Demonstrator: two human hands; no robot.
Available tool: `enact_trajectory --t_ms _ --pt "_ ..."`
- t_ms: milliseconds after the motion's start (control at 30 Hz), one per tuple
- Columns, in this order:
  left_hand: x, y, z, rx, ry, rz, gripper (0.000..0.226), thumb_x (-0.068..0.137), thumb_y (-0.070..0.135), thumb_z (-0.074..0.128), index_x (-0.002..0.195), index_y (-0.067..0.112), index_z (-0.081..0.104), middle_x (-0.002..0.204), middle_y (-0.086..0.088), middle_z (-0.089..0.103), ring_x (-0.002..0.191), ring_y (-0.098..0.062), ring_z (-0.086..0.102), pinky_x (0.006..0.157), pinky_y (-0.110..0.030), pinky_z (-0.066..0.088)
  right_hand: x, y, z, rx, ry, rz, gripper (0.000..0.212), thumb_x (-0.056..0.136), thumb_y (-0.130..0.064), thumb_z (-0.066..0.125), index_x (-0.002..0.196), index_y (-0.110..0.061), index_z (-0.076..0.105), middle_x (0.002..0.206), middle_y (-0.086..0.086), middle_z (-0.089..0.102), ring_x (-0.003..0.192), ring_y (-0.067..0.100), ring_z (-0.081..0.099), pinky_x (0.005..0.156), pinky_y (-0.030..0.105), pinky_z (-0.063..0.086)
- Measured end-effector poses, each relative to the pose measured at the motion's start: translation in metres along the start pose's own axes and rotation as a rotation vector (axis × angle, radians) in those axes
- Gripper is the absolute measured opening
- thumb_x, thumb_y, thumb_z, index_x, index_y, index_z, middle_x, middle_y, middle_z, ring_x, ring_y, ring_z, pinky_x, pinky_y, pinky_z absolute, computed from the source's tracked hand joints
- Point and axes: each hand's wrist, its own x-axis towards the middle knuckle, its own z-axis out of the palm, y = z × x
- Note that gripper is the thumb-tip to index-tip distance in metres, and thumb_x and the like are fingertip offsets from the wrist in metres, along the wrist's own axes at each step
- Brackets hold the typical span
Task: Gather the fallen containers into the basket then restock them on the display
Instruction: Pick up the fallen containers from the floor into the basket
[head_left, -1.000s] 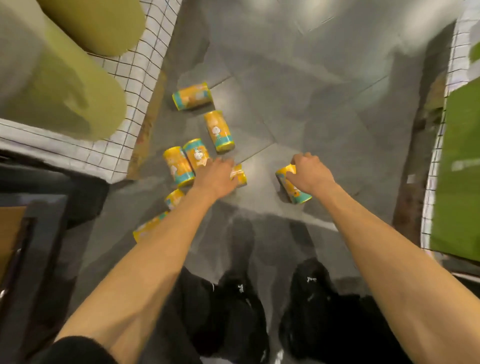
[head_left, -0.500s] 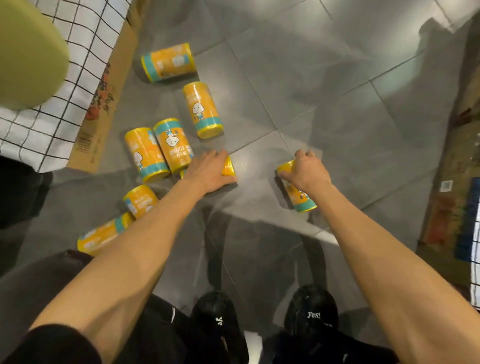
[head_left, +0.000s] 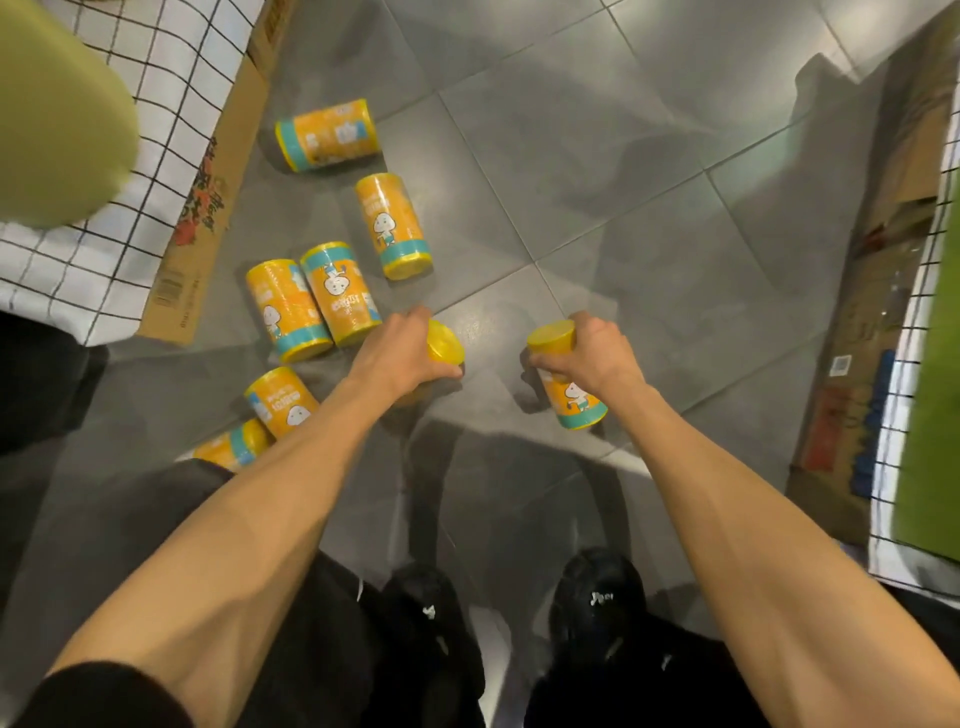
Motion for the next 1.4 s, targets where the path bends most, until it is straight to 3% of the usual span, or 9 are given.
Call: enact_trajectory --t_ms 100,233,367,600,767,933,1100,1233,1400 --pt "-0.045 0.013 -0.033 -0.236 0.086 -0.068 0.076 0.064 0.048 0.087 0.115 0.009 0.047 0.111 -0.014 0.058 0.1 -0.034 0.057 0.073 -0.037 0.044 -0.051 -0.019 -0.036 0.027 -0.006 -0.028 0.066 0.072 -0.051 0.078 0.12 -0.012 0.055 0.102 0.008 0.061 0.088 0.026 0.055 0.07 0.031 0.042" --pt "-0.115 0.036 -0.08 -0.376 0.156 -0.121 0.073 0.063 0.049 0.087 0.11 0.009 0.049 0.107 -0.011 0.059 0.098 -0.031 0.055 0.075 -0.039 0.043 -0.122 -0.043 -0.092 0.101 0.002 -0.03 0.068 0.069 -0.053 0.08 0.119 -0.014 0.058 0.106 0.007 0.066 0.1 0.028 0.061 0.078 0.035 0.05" --pt "-0.192 0.06 -0.143 -0.532 0.182 -0.163 0.072 0.064 0.042 0.089 0.114 0.009 0.051 0.109 -0.008 0.06 0.102 -0.029 0.056 0.074 -0.032 0.037 -0.2 -0.078 -0.158 0.138 -0.009 -0.076 0.066 0.069 -0.044 0.084 0.123 -0.016 0.058 0.111 0.007 0.066 0.102 0.024 0.061 0.084 0.037 0.053" --pt "-0.363 0.118 -0.292 -0.796 0.419 -0.201 0.065 0.058 0.041 0.09 0.108 0.018 0.055 0.102 0.0 0.065 0.092 -0.02 0.061 0.077 -0.035 0.05 -0.355 -0.142 -0.285 0.196 -0.009 -0.177 0.066 0.066 -0.04 0.086 0.121 -0.019 0.057 0.112 0.005 0.066 0.102 0.024 0.062 0.087 0.041 0.052" --pt "-0.475 0.169 -0.391 -0.881 0.588 -0.208 0.065 0.061 0.03 0.093 0.113 0.02 0.056 0.106 0.005 0.062 0.09 -0.004 0.057 0.075 -0.008 0.042 -0.444 -0.184 -0.373 0.304 0.006 -0.284 0.069 0.066 -0.033 0.088 0.126 -0.02 0.056 0.11 -0.002 0.066 0.098 0.013 0.062 0.085 0.025 0.049" --pt "-0.566 0.207 -0.439 -0.937 0.755 -0.267 0.066 0.062 0.041 0.09 0.116 0.026 0.054 0.107 0.017 0.059 0.095 0.002 0.057 0.081 -0.015 0.046 -0.501 -0.224 -0.436 0.394 -0.035 -0.468 0.061 0.066 -0.031 0.09 0.118 -0.022 0.059 0.096 -0.017 0.064 0.081 -0.01 0.059 0.07 0.005 0.043" --pt "-0.64 0.228 -0.451 -1.063 0.989 -0.403 0.068 0.059 0.049 0.086 0.116 0.024 0.058 0.108 0.024 0.061 0.103 -0.002 0.061 0.088 -0.032 0.054 -0.546 -0.259 -0.467 0.401 -0.12 -0.681 0.065 0.065 -0.038 0.09 0.121 -0.023 0.06 0.103 -0.014 0.067 0.09 -0.005 0.062 0.072 0.007 0.045" --pt "-0.694 0.234 -0.453 -1.093 1.142 -0.478 0.071 0.058 0.045 0.091 0.116 0.023 0.058 0.11 0.018 0.064 0.101 0.0 0.063 0.087 -0.032 0.056 -0.584 -0.282 -0.465 0.352 -0.219 -0.862 0.066 0.06 -0.049 0.088 0.117 -0.029 0.061 0.106 -0.013 0.068 0.097 0.004 0.064 0.08 0.022 0.052" --pt "-0.759 0.229 -0.437 -1.117 1.286 -0.558 0.069 0.059 0.039 0.092 0.117 0.022 0.059 0.11 0.014 0.065 0.103 -0.005 0.064 0.087 -0.038 0.056 -0.641 -0.308 -0.449 0.282 -0.316 -1.027 0.066 0.063 -0.044 0.089 0.12 -0.033 0.057 0.11 -0.017 0.065 0.1 0.0 0.061 0.079 0.016 0.049"
